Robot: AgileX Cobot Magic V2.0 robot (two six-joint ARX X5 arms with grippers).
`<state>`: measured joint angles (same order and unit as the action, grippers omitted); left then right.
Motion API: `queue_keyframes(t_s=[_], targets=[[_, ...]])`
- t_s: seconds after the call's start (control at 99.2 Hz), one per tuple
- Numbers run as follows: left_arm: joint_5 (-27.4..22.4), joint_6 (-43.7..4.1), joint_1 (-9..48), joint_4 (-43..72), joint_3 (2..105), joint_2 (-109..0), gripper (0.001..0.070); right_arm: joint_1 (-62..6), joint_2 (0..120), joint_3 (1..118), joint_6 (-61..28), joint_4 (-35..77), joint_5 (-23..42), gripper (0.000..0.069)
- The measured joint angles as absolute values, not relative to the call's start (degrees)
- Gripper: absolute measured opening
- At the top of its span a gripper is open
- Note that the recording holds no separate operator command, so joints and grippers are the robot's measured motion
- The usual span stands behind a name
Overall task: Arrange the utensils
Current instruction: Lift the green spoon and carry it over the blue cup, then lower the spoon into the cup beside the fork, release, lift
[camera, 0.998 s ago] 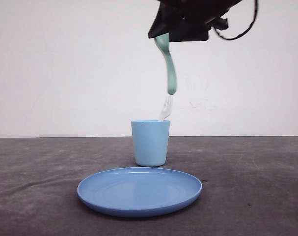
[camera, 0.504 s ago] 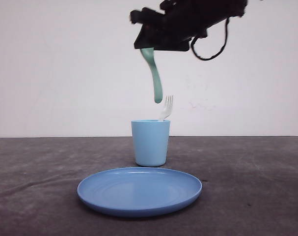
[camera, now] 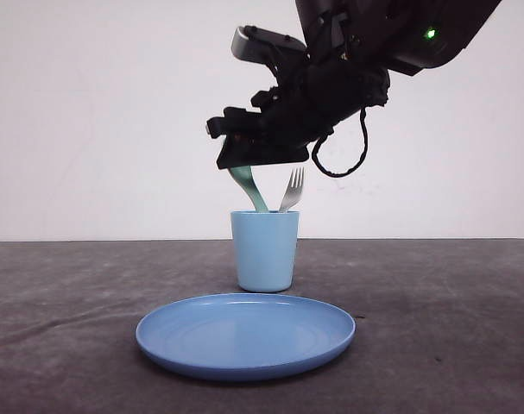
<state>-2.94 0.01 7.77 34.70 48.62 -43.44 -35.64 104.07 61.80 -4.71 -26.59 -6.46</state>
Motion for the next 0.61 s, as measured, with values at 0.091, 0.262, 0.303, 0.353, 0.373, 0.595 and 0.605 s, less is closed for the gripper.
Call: queue_keyframes(t_s=[0.091,0.262,0.303,0.353,0.373,0.595,0.605], targets=[[-2.94,0.01,7.77,34.72,48.62,-43.44,0.0280,-35.64,104.92,61.87,-4.69,-25.93,-6.48,0.0193],[-2.94,0.01,7.77,34.74,48.62,-43.44,0.0280,-35.83,106.17,61.89,-4.71,-24.40,-6.90,0.0193],[-2.94,0.01,7.77,34.70,48.62,-43.44,0.0280,-35.94,106.17,61.89,-4.71,-24.43,-6.92,0.0193],[-2.94,0.01,7.77,34.72,48.62,-43.44,0.0280,-36.03,106.17,61.89,-4.71,-24.43,-6.96,0.0193],[-2.94,0.01,7.77,34.72,48.62,-43.44,0.0280,-36.03,106.17,61.89,-4.69,-24.36,-6.98,0.0193],[-2.94,0.01,7.77,34.72,48.62,-43.44,0.0280,-36.05,106.17,61.91,-4.73,-22.83,-6.94,0.0223],[-2.94,0.01,7.77,34.72,48.62,-43.44,0.0280,-36.05,106.17,61.91,-4.73,-22.81,-6.94,0.0224]])
